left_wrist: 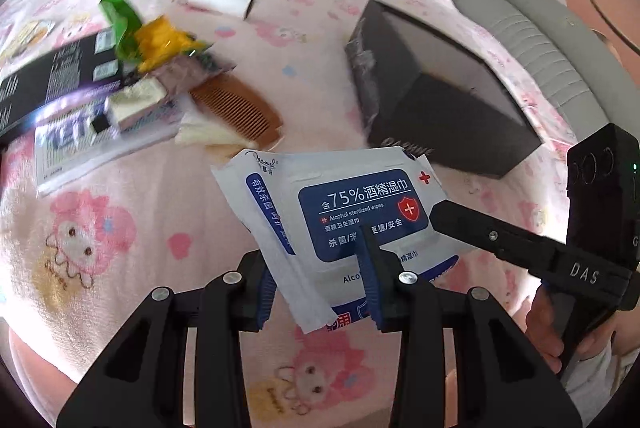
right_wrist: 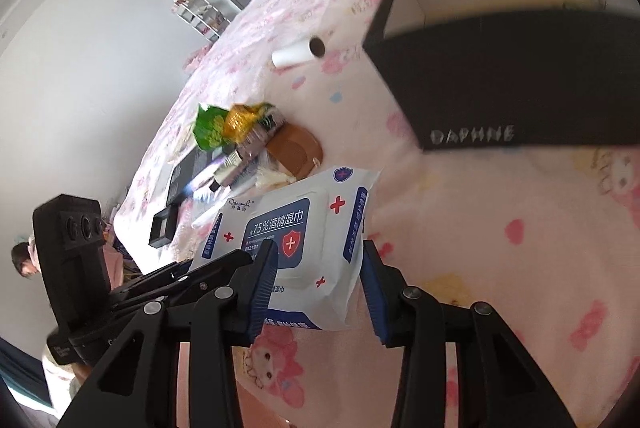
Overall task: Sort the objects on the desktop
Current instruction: 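Carry the wipes pack with the left gripper toward the DAPHNE box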
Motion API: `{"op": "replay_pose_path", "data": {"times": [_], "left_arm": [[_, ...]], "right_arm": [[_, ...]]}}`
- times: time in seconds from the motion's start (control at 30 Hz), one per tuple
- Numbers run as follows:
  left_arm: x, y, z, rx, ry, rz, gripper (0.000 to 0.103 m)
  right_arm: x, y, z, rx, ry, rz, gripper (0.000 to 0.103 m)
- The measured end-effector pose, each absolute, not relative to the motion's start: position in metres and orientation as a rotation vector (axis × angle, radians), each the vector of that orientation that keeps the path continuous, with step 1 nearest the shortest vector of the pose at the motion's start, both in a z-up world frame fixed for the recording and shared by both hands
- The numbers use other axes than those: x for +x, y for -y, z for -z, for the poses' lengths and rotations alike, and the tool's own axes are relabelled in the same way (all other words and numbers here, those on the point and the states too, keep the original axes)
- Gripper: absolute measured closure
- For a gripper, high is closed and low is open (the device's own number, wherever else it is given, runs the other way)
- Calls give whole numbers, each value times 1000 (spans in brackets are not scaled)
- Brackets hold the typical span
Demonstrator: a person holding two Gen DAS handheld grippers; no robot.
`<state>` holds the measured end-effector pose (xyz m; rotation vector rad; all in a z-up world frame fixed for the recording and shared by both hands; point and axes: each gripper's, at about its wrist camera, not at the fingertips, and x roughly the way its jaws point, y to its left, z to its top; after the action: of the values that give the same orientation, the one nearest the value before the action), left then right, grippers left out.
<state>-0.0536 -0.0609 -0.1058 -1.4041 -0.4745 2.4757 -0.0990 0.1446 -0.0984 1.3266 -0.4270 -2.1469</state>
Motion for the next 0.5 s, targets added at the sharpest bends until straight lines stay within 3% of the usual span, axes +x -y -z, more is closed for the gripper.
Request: {"op": "replay_pose_path", "data": {"times": [0.5], "left_arm": [[-110,-26,34,-1164,325,-2467,67]], "right_arm": [[-113,-221,25,1158,466,2429,65]]}}
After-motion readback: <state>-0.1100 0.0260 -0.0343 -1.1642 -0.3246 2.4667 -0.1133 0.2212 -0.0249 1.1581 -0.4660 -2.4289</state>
